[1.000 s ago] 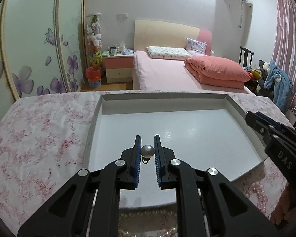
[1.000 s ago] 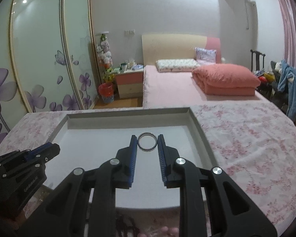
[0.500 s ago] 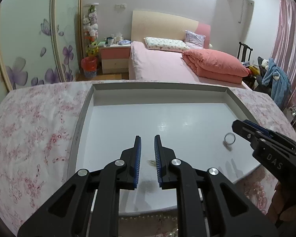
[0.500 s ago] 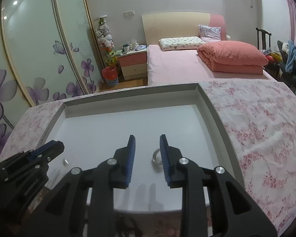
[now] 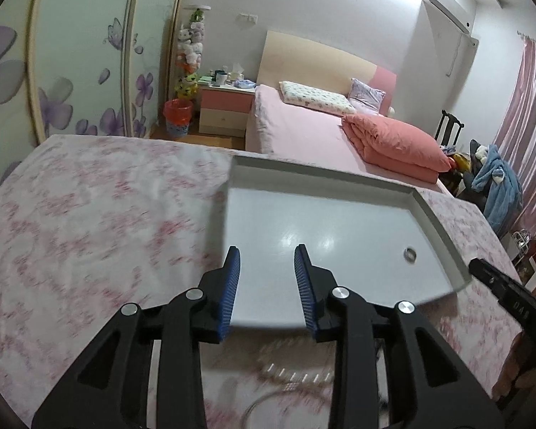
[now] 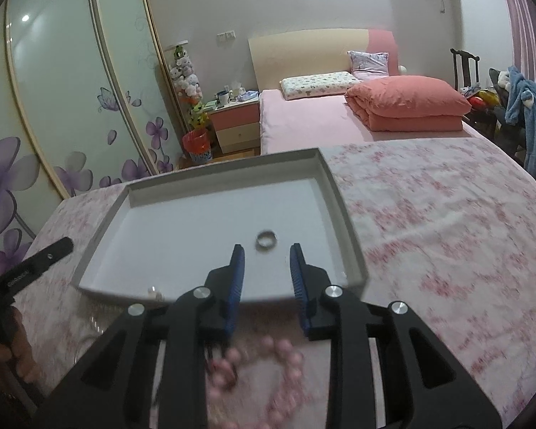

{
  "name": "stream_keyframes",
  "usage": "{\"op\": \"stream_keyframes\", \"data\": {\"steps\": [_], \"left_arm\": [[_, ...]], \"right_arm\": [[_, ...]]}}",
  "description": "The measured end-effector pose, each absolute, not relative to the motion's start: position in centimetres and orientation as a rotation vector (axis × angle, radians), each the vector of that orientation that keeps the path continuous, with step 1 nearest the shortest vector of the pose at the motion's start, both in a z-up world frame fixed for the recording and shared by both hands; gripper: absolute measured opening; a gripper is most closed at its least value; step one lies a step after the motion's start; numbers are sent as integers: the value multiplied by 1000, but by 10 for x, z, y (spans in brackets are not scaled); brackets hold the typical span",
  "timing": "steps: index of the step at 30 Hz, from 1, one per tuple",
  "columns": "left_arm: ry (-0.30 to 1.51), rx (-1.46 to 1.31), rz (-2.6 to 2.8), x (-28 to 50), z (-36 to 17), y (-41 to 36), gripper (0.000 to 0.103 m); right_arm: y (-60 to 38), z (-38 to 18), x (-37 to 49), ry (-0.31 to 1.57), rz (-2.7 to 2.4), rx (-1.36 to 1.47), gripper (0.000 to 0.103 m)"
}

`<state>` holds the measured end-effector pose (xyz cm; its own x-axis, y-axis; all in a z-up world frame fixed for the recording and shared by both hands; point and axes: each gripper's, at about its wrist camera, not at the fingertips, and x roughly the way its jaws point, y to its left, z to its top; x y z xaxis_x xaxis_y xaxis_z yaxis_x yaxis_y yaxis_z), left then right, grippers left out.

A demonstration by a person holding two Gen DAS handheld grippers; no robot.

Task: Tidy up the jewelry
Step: 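Carry the ring with the right tool into the gray tray while the left tool drops the earring there, then grasp the pink crystal bracelet with the right tool while the left tool grasps the large silver bangle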

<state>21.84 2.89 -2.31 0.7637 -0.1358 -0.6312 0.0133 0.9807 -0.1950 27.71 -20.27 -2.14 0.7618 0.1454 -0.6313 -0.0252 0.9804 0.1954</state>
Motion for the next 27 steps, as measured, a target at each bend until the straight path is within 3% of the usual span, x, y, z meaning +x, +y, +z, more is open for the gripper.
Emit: {"op": "stream_keyframes", "data": {"steps": [7,17,21,27], "left_arm": [[723,-124,-88,170,-33,36,42],[799,-82,-112,148,-56,23,65],[806,-31,-122,141,-60,12,77],[833,14,-128,142,-69,1,86]], "right_arm": [[-215,-34,245,760,72,169,27],[-199,-68,230,882,83,118,27],[-192,-71,228,895,80,91,38],[-188,-79,229,913,61,57,38]]}}
